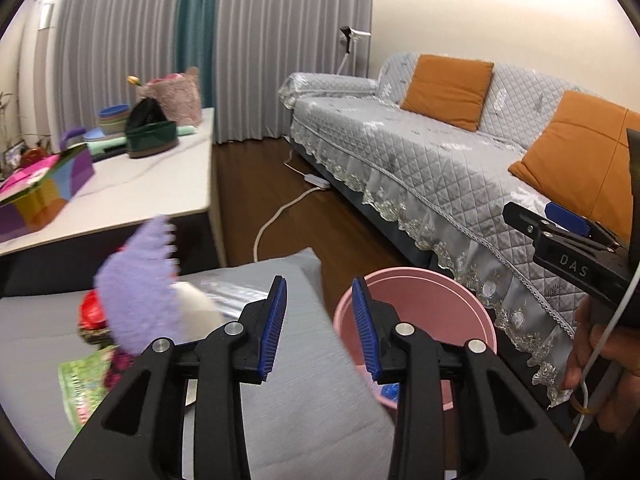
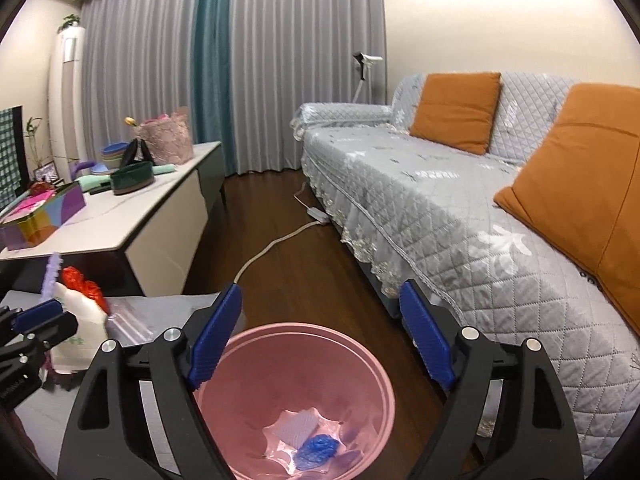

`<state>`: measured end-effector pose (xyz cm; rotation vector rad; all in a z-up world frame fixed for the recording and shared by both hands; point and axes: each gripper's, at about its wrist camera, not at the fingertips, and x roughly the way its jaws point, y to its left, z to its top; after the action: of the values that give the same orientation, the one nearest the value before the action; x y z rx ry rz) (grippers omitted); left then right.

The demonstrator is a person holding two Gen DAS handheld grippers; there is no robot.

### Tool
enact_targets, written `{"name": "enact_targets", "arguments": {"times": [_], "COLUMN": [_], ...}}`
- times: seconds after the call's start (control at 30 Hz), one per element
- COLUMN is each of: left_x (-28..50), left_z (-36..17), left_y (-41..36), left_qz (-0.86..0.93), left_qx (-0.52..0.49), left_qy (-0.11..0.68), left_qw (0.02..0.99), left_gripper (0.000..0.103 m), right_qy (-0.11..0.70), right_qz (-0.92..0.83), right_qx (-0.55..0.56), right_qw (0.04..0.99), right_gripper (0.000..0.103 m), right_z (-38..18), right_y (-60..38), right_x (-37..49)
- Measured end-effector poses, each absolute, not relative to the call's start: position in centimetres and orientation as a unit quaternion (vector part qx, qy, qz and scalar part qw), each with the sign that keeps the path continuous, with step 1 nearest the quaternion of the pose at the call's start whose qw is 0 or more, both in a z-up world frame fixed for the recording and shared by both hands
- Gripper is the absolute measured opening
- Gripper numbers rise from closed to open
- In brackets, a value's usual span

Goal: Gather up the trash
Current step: 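Move left tool to green snack packet while right tool approaches purple foam net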

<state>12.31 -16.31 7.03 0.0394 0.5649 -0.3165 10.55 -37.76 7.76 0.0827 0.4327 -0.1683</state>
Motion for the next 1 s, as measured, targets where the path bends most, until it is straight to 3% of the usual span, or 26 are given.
{"name": "enact_targets", "arguments": {"times": [0.23, 0.47, 0.83, 1.0], "left_x": [9.8, 7.6, 7.0, 7.1], "left_z": [8.3, 8.9, 5.8, 3.9], "left_y": [-11.5, -5.1, 5.3, 7.9], "left_qz": [-0.125, -0.074, 0.028, 0.054], "left_qx": [0.011, -0.009, -0.051, -0.062], "left_qy": [0.262, 0.250, 0.267, 0.287], "left_qw": [0.957, 0.965, 0.962, 0.954], "left_gripper": [0.034, 0.034, 0.034, 0.034], "right_qy": [0.202, 0.194, 0.199, 0.208], "right_qz": [-0.048, 0.012, 0.099, 0.133], "right_qx": [0.043, 0.055, 0.048, 0.035], "right_qw": [0.977, 0.979, 0.974, 0.969], "right_gripper": [0.076, 0.048, 0.048, 0.059], "right_z": [9.0, 9.6, 9.0, 8.3], "right_y": [-34.7, -31.4, -24.4, -20.9], "right_x": [9.5, 9.0, 10.3, 11.4]}}
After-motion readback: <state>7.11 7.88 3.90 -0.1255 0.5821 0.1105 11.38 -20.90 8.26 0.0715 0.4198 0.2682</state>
